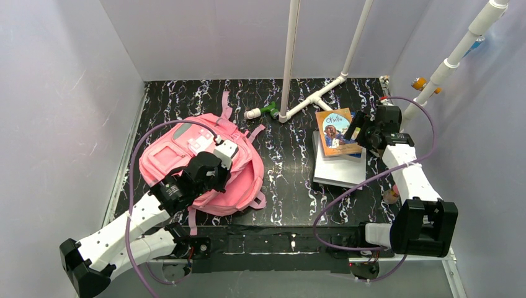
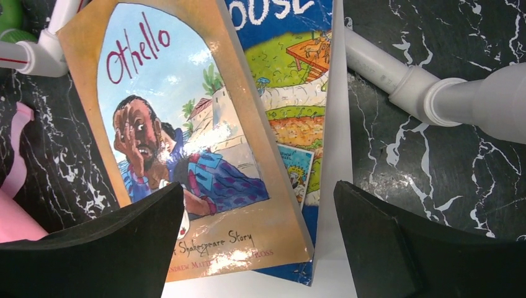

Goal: Pack the student bag
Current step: Adjust the book at the center of the board.

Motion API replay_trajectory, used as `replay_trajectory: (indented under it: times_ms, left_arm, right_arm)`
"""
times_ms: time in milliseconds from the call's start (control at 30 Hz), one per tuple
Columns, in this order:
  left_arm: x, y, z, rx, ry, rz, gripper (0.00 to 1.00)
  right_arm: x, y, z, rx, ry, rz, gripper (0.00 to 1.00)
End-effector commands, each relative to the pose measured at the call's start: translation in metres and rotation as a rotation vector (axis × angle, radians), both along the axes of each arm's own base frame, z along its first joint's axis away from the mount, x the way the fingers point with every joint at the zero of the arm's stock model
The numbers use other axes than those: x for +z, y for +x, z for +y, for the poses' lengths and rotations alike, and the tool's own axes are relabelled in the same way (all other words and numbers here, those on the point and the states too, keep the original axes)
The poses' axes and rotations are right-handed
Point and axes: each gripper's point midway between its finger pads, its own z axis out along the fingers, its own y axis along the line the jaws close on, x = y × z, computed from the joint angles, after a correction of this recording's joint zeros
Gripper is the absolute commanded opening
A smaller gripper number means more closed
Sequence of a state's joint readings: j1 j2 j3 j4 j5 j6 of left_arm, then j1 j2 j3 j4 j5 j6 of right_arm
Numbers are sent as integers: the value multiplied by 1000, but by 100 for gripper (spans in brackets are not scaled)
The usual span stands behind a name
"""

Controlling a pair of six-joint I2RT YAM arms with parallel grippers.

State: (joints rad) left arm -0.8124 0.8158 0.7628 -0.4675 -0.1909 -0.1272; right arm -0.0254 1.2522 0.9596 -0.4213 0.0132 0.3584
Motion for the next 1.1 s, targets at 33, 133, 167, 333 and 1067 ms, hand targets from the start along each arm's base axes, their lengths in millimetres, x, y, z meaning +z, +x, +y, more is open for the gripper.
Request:
replay_trajectory:
  times_ms: [33, 133, 167, 333, 1067]
  left_arm:
    - [8, 4, -2, 5, -29, -26, 0]
    - [8, 5, -4, 1, -30, -25, 0]
    - [8, 5, -4, 0, -30, -24, 0]
    - [8, 4, -4, -4, -30, -22, 0]
    - [7, 6, -4, 2, -25, -24, 0]
  right_arm:
    - [12, 15, -12, -21, -51, -53, 97]
    - [7, 18, -5, 7, -19, -57, 94]
    - [6, 19, 3, 37, 11, -61, 90]
    - [-8, 20, 3, 38, 13, -58, 83]
    - [-33, 9, 16, 161, -19, 0, 4]
